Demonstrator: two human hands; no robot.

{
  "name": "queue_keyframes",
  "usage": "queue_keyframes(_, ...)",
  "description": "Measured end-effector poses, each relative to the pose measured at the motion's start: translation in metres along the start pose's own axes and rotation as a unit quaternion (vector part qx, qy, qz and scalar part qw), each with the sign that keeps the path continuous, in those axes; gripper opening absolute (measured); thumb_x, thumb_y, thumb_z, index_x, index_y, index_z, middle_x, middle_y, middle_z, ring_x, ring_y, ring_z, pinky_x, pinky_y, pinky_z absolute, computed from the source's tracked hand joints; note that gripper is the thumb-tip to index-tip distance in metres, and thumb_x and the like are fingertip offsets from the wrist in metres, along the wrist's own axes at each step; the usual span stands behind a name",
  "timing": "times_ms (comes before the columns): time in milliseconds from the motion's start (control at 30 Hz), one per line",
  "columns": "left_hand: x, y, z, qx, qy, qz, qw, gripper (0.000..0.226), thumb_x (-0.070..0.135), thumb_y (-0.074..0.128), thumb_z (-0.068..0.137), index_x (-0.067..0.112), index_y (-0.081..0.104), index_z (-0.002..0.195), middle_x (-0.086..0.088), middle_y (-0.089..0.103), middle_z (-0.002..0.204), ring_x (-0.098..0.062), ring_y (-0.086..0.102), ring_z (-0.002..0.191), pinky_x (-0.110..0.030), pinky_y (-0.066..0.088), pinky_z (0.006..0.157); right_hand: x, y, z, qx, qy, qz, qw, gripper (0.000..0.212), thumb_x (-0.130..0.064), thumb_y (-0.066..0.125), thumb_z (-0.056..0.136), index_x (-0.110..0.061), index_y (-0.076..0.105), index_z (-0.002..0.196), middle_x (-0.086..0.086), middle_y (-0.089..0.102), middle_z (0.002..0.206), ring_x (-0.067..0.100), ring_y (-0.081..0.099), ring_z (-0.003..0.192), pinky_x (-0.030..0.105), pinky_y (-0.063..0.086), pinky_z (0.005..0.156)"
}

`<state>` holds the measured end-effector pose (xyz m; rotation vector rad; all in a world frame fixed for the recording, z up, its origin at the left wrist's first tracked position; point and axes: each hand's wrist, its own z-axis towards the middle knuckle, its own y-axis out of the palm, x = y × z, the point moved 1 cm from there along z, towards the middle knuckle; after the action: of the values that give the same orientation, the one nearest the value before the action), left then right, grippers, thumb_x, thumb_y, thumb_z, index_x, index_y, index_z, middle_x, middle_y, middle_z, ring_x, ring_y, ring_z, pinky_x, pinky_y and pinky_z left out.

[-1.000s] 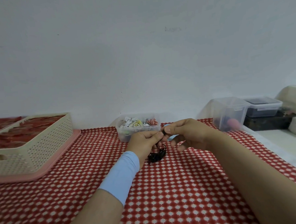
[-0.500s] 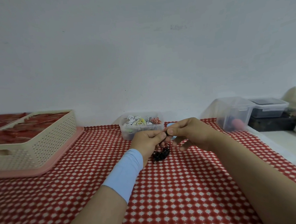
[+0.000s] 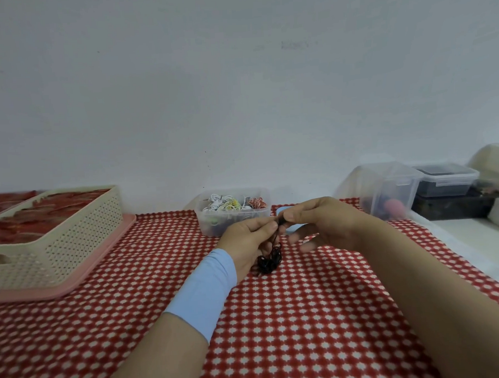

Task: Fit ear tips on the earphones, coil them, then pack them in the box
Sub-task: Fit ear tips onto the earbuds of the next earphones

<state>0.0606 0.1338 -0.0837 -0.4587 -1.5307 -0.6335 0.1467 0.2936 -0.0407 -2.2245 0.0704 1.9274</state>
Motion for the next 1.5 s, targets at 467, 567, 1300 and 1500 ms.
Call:
queue_keyframes(467, 0.006, -0.004, -0.003, 0.080, 0.070, 0.152, 0.983, 0.016, 0.022, 0.063, 0.095, 0.027, 0.077, 0.091, -0.002, 0.075, 0.083, -0.012, 0.058, 0.068, -0.026, 0.052, 0.073, -0.004, 0.011, 0.000, 0.026, -0.090, -0.069, 0.993, 0.015, -0.013, 0.070, 0.094, -0.004, 0.079, 0.099, 0.022, 0.075, 0.099, 0.020, 0.071, 0.072, 0.038, 0.064, 0.065)
queue_keyframes(567, 0.006, -0.002, -0.004, 0.070, 0.075, 0.133, 0.986, 0.016, 0.021, 0.061, 0.096, 0.023, 0.077, 0.100, 0.003, 0.076, 0.085, -0.013, 0.060, 0.073, -0.025, 0.051, 0.070, -0.003, 0.012, -0.001, 0.028, -0.101, -0.057, 0.993, 0.013, -0.014, 0.069, 0.094, -0.007, 0.080, 0.094, 0.024, 0.074, 0.100, 0.019, 0.068, 0.069, 0.037, 0.064, 0.064)
queue_keyframes(1300, 0.000, -0.004, -0.002, 0.096, 0.080, 0.253, 0.959, 0.013, 0.018, 0.064, 0.093, 0.018, 0.076, 0.099, 0.008, 0.072, 0.072, 0.001, 0.057, 0.052, -0.017, 0.051, 0.063, 0.014, 0.012, 0.010, 0.062, -0.070, -0.049, 0.994, 0.005, -0.011, 0.074, 0.091, -0.006, 0.077, 0.091, 0.013, 0.076, 0.083, 0.024, 0.070, 0.066, 0.040, 0.064, 0.065)
queue_keyframes(1500, -0.003, -0.006, -0.002, 0.091, 0.077, 0.208, 0.971, 0.018, 0.016, 0.063, 0.093, 0.018, 0.074, 0.108, 0.011, 0.075, 0.083, 0.011, 0.061, 0.062, -0.010, 0.046, 0.060, 0.011, 0.013, 0.007, 0.049, -0.102, -0.068, 0.991, 0.009, -0.009, 0.072, 0.092, -0.004, 0.079, 0.093, 0.017, 0.077, 0.088, 0.022, 0.069, 0.066, 0.036, 0.063, 0.062)
